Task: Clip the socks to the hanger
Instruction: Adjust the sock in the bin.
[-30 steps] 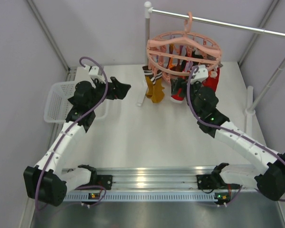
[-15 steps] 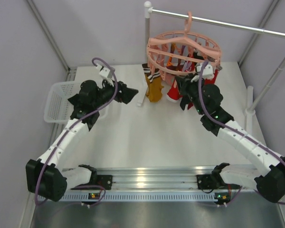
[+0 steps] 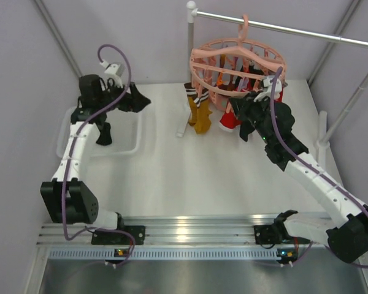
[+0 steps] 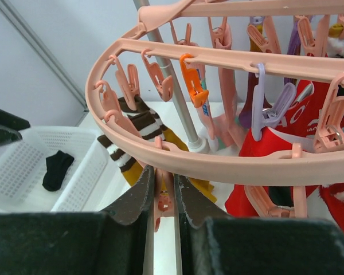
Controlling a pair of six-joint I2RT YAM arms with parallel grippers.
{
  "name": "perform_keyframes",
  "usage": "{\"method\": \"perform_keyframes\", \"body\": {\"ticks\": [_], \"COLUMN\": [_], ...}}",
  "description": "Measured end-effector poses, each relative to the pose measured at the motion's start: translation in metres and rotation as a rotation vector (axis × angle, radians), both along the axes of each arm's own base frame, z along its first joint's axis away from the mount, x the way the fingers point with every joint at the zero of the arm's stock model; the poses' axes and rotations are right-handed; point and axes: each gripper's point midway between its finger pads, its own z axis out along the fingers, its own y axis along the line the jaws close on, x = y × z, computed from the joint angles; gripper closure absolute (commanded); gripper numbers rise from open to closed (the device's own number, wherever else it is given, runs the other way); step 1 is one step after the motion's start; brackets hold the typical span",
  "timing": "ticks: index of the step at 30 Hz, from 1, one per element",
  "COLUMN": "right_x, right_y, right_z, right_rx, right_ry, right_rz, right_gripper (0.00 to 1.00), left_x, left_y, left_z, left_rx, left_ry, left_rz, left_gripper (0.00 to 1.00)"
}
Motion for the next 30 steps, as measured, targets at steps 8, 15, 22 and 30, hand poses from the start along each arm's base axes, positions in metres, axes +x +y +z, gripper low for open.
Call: {"method": "perform_keyframes", "body": {"ticks": [8, 15, 22, 30], "right_x": [0.002, 0.002, 0.004, 0.007], "right_y": [-0.004, -0.005, -0.008, -0.011], "right_z": [-0.005, -0.005, -0.006, -0.009], "right_rx": [-0.009, -0.010, -0.012, -0.015], "right_ry": [0.017, 0.019, 0.020, 0.027], "right_rz": [0.011, 0.019, 0.019, 0.027], "right_gripper": [1.00, 1.00, 1.00, 1.00], "left_x": [0.027, 0.001, -0.003, 0.007], "left_y": [0.173, 0.231, 0.243, 0.256], "left_z": [-0.078, -0.186, -0.226, -0.274], "left_rx": [0.105, 0.208, 0.291, 0.388], "left_ry": [0.280, 0.628, 0.716, 0.764], "left_rz": [0.322, 0.433, 0.456, 0.479], "left_gripper": [0.30, 0.35, 0.36, 0.41]}}
